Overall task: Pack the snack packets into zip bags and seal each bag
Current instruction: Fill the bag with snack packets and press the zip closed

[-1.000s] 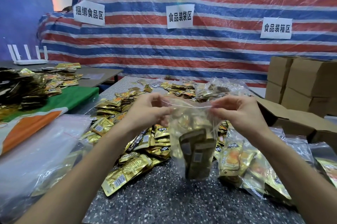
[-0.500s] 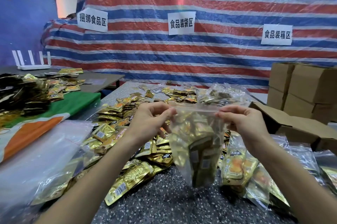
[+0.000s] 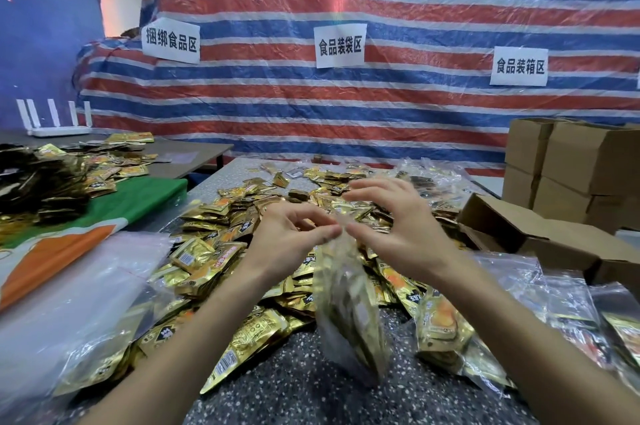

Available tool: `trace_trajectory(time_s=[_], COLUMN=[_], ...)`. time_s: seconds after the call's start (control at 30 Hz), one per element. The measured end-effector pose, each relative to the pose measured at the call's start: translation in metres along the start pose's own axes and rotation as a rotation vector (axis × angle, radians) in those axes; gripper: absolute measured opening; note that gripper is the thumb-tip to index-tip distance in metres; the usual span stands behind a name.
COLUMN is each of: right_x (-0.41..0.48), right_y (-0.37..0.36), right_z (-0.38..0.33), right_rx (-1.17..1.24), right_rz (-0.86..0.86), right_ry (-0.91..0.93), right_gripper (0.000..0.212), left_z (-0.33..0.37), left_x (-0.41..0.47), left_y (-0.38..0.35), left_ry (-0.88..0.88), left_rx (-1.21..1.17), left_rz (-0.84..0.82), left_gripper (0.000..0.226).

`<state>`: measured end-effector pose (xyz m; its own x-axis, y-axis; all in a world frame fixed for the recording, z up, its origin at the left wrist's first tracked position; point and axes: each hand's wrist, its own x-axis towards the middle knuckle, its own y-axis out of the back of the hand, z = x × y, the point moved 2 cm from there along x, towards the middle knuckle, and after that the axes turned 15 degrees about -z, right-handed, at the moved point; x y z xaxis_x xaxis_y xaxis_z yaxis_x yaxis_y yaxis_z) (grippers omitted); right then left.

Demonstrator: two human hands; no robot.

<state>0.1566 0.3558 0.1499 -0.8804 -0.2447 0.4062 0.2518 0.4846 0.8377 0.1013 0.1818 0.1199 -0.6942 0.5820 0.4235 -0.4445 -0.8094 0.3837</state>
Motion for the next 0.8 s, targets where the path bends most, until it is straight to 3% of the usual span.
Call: trace_trajectory(time_s=[0.17, 0.37, 0.8], right_x=[0.011, 0.012, 0.013], right_y=[-0.004, 0.001, 0.031], right_z=[-0.006, -0.003, -0.008], right_rx=[0.098, 0.098, 0.209], right_rz=[-0.231, -0.326, -0.19], right_ry=[0.087, 0.082, 0.123], right_gripper=[0.013, 0.007, 0.005], left_z=[-0.002, 0.0, 0.039], left_x=[-0.005, -0.008, -0.002], left_y=[0.003, 0.007, 0.008], left_ry=[-0.022, -0.025, -0.11], left_rx=[0.039, 0.008, 0.175], left_rz=[-0.018, -0.05, -0.003], left_gripper=[0.002, 0.005, 0.002])
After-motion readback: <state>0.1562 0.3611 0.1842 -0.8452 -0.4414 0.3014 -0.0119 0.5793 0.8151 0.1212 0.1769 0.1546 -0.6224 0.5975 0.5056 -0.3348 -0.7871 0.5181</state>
